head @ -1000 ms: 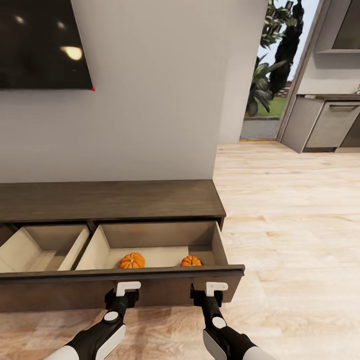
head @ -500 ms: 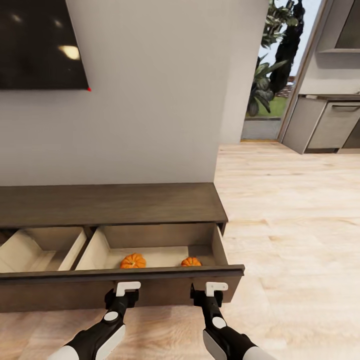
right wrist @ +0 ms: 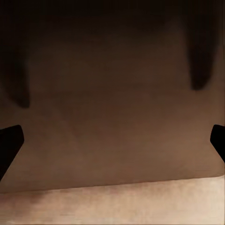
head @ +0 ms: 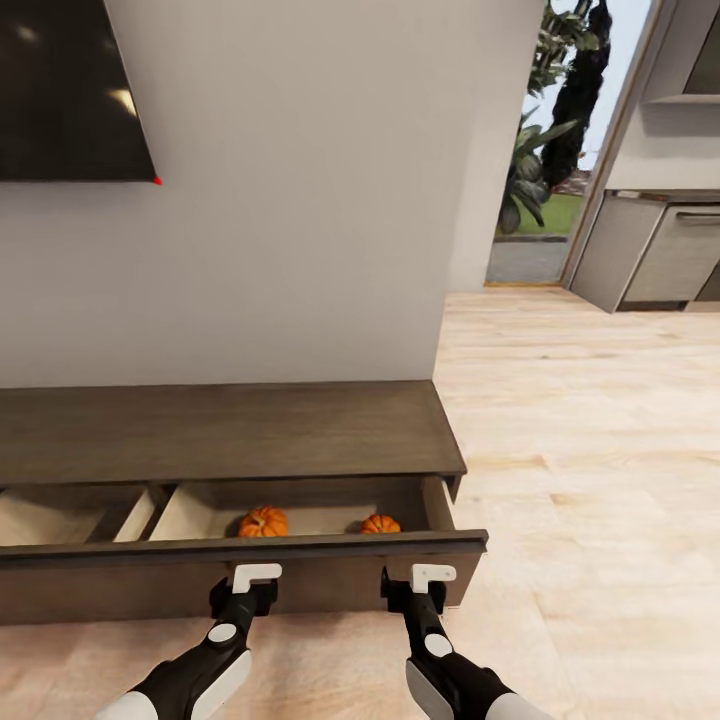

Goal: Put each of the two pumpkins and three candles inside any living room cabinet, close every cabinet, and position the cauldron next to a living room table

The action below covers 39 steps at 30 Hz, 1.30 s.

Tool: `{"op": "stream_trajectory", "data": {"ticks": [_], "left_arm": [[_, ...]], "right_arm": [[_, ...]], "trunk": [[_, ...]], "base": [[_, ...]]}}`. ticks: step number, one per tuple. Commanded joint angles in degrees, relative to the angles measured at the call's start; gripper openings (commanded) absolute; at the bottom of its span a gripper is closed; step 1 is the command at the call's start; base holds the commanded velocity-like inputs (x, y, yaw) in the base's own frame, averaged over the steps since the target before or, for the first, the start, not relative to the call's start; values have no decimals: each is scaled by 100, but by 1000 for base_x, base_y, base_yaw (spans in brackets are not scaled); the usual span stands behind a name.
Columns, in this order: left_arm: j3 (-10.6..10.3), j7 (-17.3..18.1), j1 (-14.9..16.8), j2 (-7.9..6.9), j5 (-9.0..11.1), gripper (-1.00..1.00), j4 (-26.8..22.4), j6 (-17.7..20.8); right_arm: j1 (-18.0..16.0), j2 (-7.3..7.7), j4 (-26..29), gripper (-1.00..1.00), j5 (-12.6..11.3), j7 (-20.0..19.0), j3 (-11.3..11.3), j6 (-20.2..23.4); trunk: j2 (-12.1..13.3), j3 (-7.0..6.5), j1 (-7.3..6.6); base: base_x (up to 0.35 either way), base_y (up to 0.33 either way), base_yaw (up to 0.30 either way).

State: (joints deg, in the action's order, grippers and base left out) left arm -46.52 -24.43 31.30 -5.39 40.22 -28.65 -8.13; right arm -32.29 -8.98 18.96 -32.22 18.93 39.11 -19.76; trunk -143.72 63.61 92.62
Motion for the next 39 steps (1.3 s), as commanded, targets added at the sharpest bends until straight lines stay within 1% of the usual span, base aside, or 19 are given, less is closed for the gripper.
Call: {"op": "stream_trajectory", "data": {"ticks": [1, 20, 33, 39], "left_arm": [[-49, -27, 8, -6, 39, 100, -10, -31], [-50, -27, 8, -6, 39, 100, -9, -31], [-50, -27, 8, -6, 39, 100, -18, -39], [-50, -27, 8, -6, 39, 100, -23, -39]], "right_arm": [[-6, 2, -1, 100, -47, 31, 47, -26], [-6, 2, -4, 100, -47, 31, 44, -25], [-6, 2, -3, 100, -47, 31, 44, -27], [-6, 2, -5, 100, -47, 31, 44, -26]], "trunk": [[-2, 5, 2], [-2, 5, 2], [-2, 5, 2], [-2, 5, 2]], "base": [[278, 0, 0], [273, 0, 0], [60, 0, 0], [-68, 0, 0]]}}
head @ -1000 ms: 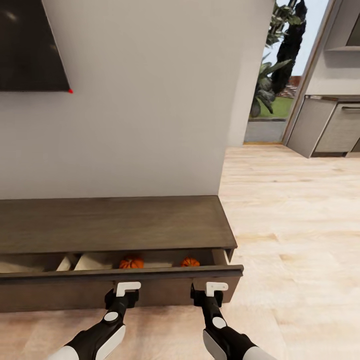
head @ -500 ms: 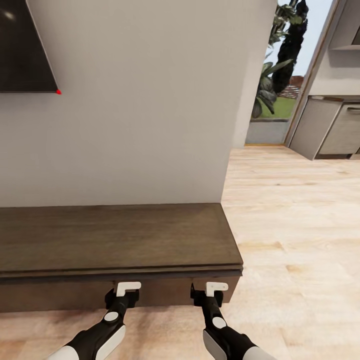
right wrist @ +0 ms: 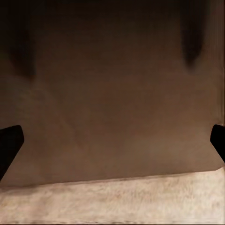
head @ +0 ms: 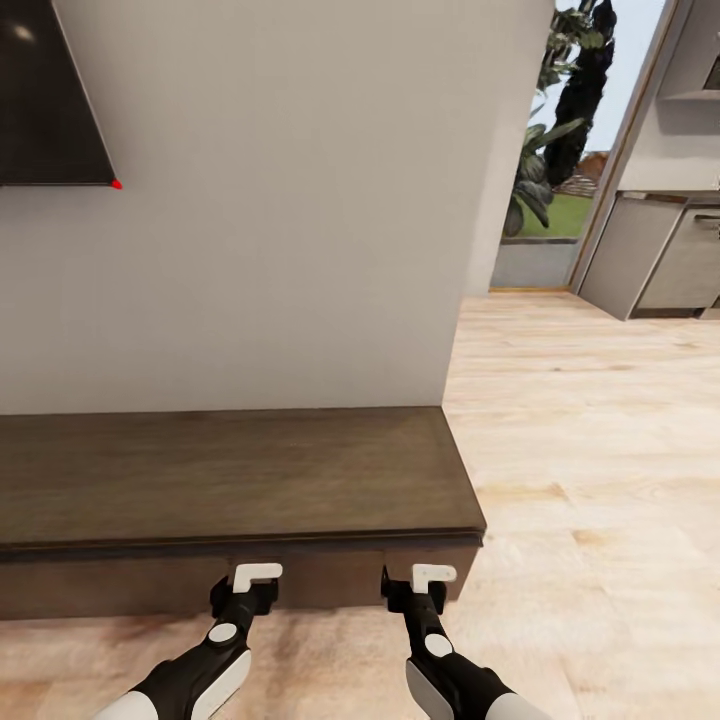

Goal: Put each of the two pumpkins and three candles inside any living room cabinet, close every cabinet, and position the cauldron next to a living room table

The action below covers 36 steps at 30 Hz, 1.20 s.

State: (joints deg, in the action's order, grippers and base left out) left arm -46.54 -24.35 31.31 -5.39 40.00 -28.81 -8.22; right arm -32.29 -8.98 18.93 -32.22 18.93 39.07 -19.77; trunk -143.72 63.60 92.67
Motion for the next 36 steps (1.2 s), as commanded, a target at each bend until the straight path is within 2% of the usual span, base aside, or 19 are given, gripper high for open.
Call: {"op": "stream_trajectory", "data": {"ticks": [1, 16, 28, 36], "left_arm": [[-49, -35, 6, -6, 61, 100, -8, -30], [-49, -35, 6, -6, 61, 100, -11, -30], [-87, -38, 4, -6, 73, 100, -43, -30], [-174, -35, 6, -6, 75, 100, -12, -22]], "right_arm": [[-6, 2, -3, 100, -47, 31, 47, -25], [-6, 2, -3, 100, -47, 31, 40, -24], [-6, 2, -4, 100, -47, 31, 40, -18], [-6, 2, 1, 100, -47, 31, 40, -25]], "trunk": [[-2, 5, -3], [-2, 5, -3], [-2, 5, -3], [8, -172, -24]], "base": [[-204, 0, 0], [-214, 0, 0], [-32, 0, 0], [0, 0, 0]]}}
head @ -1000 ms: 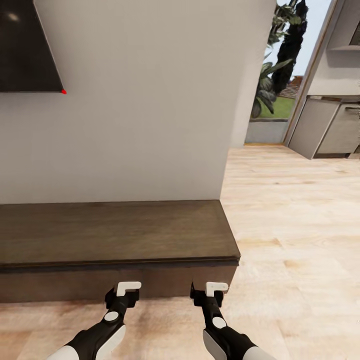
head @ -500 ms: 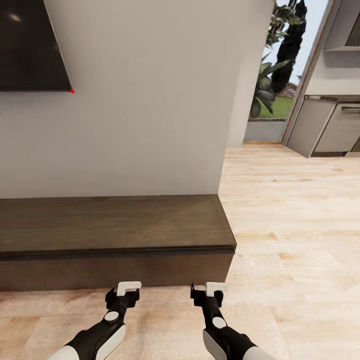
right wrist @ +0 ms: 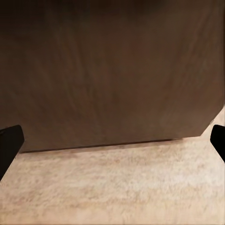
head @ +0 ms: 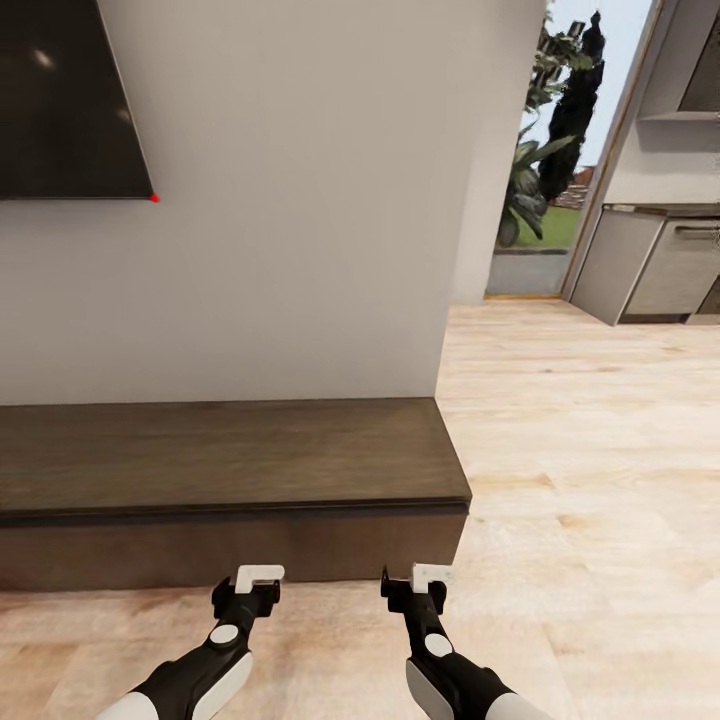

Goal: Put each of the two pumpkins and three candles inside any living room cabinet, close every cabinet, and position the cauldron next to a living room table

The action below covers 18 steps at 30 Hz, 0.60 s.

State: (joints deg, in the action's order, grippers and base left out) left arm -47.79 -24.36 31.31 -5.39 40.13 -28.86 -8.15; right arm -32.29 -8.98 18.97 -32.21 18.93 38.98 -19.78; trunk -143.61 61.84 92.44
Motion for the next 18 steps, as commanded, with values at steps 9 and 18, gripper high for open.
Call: {"op": "stream_trajectory", "data": {"ticks": [9, 18], "left_arm": [[-55, -34, 6, -6, 55, 100, 10, -14], [-55, -42, 6, -6, 78, 100, -1, -27]], "right_arm": [[-6, 2, 1, 100, -57, 39, 48, -11], [-6, 2, -1, 100, -57, 40, 36, 0]], "trunk": [[10, -195, -24], [10, -195, -24]], "base": [[0, 0, 0], [-19, 0, 0]]}}
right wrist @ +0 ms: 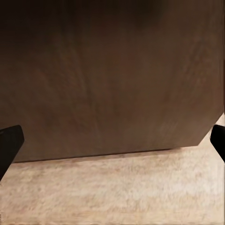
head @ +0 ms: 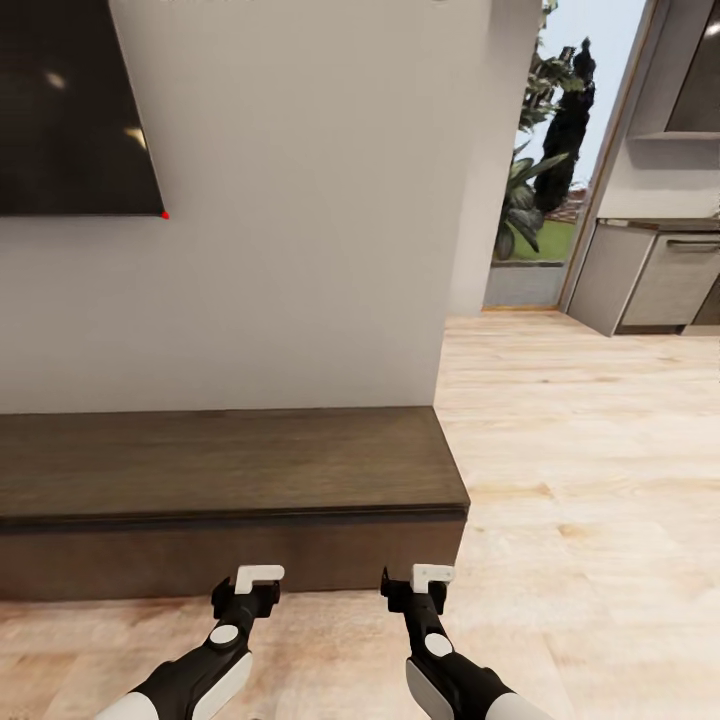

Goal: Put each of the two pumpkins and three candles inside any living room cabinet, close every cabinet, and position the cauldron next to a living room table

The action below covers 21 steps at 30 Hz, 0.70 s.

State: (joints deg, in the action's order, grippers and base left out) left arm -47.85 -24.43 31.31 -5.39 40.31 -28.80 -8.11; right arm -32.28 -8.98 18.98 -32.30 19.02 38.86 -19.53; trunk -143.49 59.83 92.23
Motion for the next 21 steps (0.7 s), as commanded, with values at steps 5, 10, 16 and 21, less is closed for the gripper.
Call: {"op": "stream_trajectory", "data": {"ticks": [5, 10, 16, 21], "left_arm": [[-49, -35, 6, -6, 57, 100, -3, -25], [-49, -35, 6, -6, 50, 100, -3, -24], [-49, -35, 6, -6, 48, 100, -3, -27], [-49, -35, 6, -6, 48, 100, -4, -31]], "right_arm": [[-6, 2, 1, 100, -51, 31, 44, -16], [-6, -2, 13, 100, -50, 31, 47, -31], [-6, -6, 17, 100, -47, 31, 51, -39], [-6, -7, 18, 100, -48, 31, 48, -17]], "trunk": [[-2, 5, -3], [-2, 5, -3], [-2, 5, -3], [-2, 5, -3]], "base": [[-263, 0, 0], [-329, 0, 0], [-337, 0, 0], [-267, 0, 0]]}}
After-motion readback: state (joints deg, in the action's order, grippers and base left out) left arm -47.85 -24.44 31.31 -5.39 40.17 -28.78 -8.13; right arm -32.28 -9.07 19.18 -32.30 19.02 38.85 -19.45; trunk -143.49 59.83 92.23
